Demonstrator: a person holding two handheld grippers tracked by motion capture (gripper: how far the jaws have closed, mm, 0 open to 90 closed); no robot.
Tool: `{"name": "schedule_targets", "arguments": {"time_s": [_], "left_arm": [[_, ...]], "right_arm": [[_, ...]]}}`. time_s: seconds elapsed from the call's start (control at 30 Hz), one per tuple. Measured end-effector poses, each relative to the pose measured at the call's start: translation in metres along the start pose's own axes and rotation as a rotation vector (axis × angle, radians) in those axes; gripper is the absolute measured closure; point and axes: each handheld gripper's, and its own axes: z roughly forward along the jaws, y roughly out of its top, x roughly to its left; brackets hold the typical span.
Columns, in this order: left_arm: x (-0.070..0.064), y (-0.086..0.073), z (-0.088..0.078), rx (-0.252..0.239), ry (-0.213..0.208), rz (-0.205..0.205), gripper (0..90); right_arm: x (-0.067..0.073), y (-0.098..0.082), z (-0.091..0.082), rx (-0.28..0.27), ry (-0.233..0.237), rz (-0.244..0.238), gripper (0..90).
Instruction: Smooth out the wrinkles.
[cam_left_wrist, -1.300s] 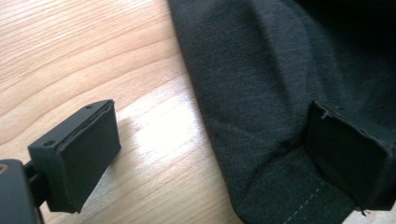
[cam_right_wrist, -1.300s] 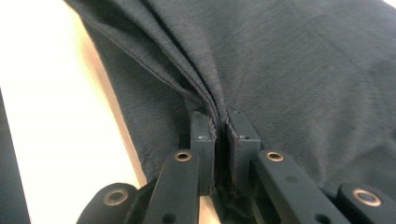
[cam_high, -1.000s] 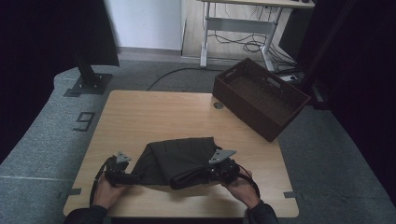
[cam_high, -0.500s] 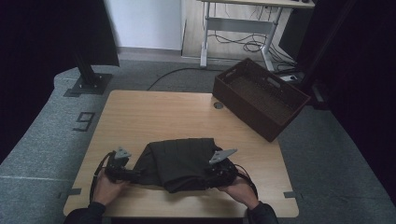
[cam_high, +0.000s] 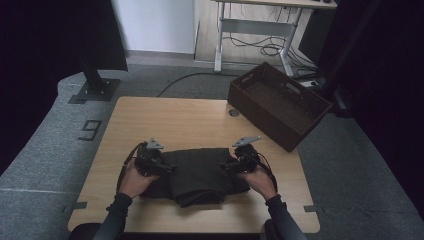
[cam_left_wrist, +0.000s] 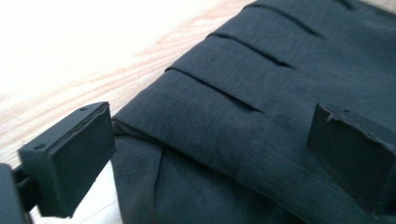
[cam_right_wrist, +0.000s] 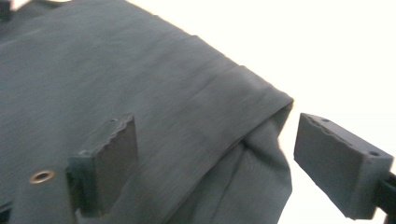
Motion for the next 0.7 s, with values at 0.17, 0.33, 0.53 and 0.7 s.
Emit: {"name": "schedule_targets", "arguments": {"time_s": [0.17,0.33,0.53,0.7], "left_arm": [[0.011,-0.01,0.019,0.052,0.032,-0.015,0.0],[0.016,-0.021,0.033,0.068,0.039,-0.036,0.0],[0.017,-0.027,0.035,0.047,0.024,-0.058,0.0],[0.021,-0.033,0.038,0.032,-0.019,-0.118,0.0]], "right_arm": [[-0.01,-0.003,0.025,0.02,-0.036,0.054,0.0],[-0.016,-0.012,0.043,0.036,-0.062,0.075,0.0],[-0.012,-0.023,0.059,0.063,-0.071,0.058,0.0],[-0.012,-0.031,0.062,0.053,-0.067,0.089,0.0]]}}
